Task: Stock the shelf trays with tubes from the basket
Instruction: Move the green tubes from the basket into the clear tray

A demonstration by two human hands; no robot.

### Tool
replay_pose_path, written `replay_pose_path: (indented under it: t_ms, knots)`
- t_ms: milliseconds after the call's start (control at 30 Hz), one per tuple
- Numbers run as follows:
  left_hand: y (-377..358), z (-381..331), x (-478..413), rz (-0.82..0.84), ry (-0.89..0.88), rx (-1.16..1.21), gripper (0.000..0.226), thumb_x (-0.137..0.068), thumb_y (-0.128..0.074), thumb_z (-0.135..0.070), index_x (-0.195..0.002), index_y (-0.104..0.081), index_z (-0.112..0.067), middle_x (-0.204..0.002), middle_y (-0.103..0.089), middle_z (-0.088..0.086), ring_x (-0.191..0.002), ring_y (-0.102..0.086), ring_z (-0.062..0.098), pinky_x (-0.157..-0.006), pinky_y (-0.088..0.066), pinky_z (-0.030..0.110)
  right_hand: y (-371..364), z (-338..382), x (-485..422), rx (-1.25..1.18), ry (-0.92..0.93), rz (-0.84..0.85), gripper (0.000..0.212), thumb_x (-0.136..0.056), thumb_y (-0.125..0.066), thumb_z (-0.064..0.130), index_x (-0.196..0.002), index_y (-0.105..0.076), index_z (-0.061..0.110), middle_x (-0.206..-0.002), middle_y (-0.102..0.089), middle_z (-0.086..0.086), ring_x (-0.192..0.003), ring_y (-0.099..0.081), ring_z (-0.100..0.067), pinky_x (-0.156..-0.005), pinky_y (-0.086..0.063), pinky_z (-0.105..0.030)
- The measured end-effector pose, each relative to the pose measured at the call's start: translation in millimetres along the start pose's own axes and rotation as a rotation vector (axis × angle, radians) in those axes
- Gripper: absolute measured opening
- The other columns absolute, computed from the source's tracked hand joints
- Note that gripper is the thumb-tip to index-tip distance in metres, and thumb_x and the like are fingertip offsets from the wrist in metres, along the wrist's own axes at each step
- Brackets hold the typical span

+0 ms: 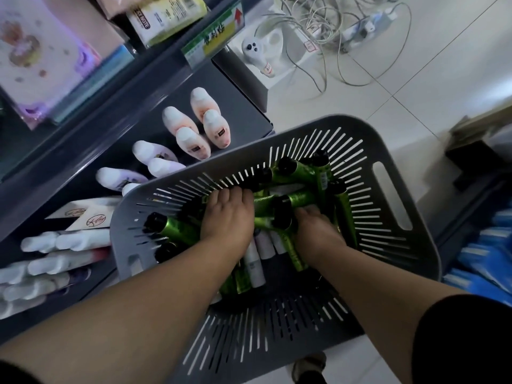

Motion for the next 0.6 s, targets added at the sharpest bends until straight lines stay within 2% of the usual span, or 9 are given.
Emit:
replay_pose_path:
  t_ms: [67, 133, 233, 300, 400, 533, 600]
  knots:
    - [2.4, -1.1, 0.1, 0.015, -0.006, 0.008, 0.04, -0.086, -0.044, -0.009, -0.126, -0.041, -0.009, -0.119, -0.053, 0.009, -0.112, -0.047, 0.028, -0.099, -0.029, 0.035, 0.2, 1.1, 3.7, -0.014, 0.014, 0.009, 0.034, -0.094, -0.042, 0.009, -0.128, -0.044, 0.017, -0.134, -0.042, -0.013, -0.116, -0.05, -0.035, -0.09, -0.045, -0.04]
    - [7.9, -0.7, 1.8, 0.009, 0.007, 0.008, 0.041, -0.087, -0.045, -0.008, -0.127, -0.038, -0.01, -0.122, -0.053, 0.008, -0.114, -0.047, 0.027, -0.101, -0.027, 0.034, 4.6, 2.1, 11.2, -0.079, 0.005, 0.0, 0.035, -0.095, -0.043, 0.013, -0.129, -0.043, 0.022, -0.127, -0.051, -0.012, -0.111, -0.054, -0.035, -0.082, -0.045, -0.037]
    - [17.4, 2.5, 8.1, -0.014, 0.073, 0.098, 0.036, -0.092, -0.049, -0.018, -0.126, -0.038, -0.013, -0.123, -0.055, 0.006, -0.116, -0.048, 0.025, -0.101, -0.027, 0.033, 17.0, 5.2, 26.9, -0.192, 0.025, -0.036, 0.037, -0.094, -0.049, 0.019, -0.129, -0.043, 0.027, -0.121, -0.057, -0.009, -0.105, -0.057, -0.031, -0.084, -0.05, -0.038]
    - [29.4, 4.6, 17.2, -0.059, 0.135, 0.202, 0.031, -0.095, -0.049, -0.027, -0.122, -0.04, -0.016, -0.12, -0.057, 0.004, -0.114, -0.05, 0.024, -0.099, -0.028, 0.033, 31.2, 9.2, 41.3, -0.269, 0.061, -0.073, 0.038, -0.093, -0.056, 0.026, -0.13, -0.046, 0.024, -0.12, -0.06, -0.008, -0.107, -0.057, -0.029, -0.086, -0.049, -0.036]
    - [58.7, 6.7, 34.9, -0.09, 0.205, 0.368, 0.026, -0.097, -0.045, -0.031, -0.119, -0.041, -0.017, -0.117, -0.06, 0.003, -0.109, -0.052, 0.024, -0.096, -0.031, 0.034, 59.0, 17.3, 69.0, -0.384, 0.069, -0.083, 0.048, -0.093, -0.058, 0.032, -0.138, -0.042, 0.023, -0.119, -0.062, -0.004, -0.105, -0.059, -0.025, -0.077, -0.043, -0.026]
    - [122.1, 14.1, 65.3, -0.179, 0.28, 0.553, 0.031, -0.097, -0.048, -0.029, -0.125, -0.041, -0.017, -0.119, -0.062, 0.006, -0.108, -0.056, 0.028, -0.087, -0.036, 0.034, 101.9, 30.4, 111.4, -0.523, 0.071, -0.082, 0.059, -0.094, -0.054, 0.044, -0.146, -0.031, 0.028, -0.125, -0.059, -0.002, -0.094, -0.064, -0.021, -0.072, -0.052, -0.031]
    - [158.9, 21.2, 83.0, -0.203, 0.312, 0.612, 0.035, -0.098, -0.046, -0.031, -0.13, -0.039, -0.018, -0.122, -0.061, 0.005, -0.108, -0.057, 0.029, -0.08, -0.038, 0.033, 130.8, 41.7, 134.0, -0.536, 0.114, -0.103, 0.058, -0.094, -0.053, 0.047, -0.145, -0.034, 0.028, -0.129, -0.058, -0.002, -0.1, -0.062, -0.02, -0.077, -0.051, -0.028]
Point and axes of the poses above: each hand's wrist, its own x-axis away from the middle knuckle, its own y-axis out of the back of the hand, z = x × y, the point moved 1 cm from there along -x, towards the middle knuckle
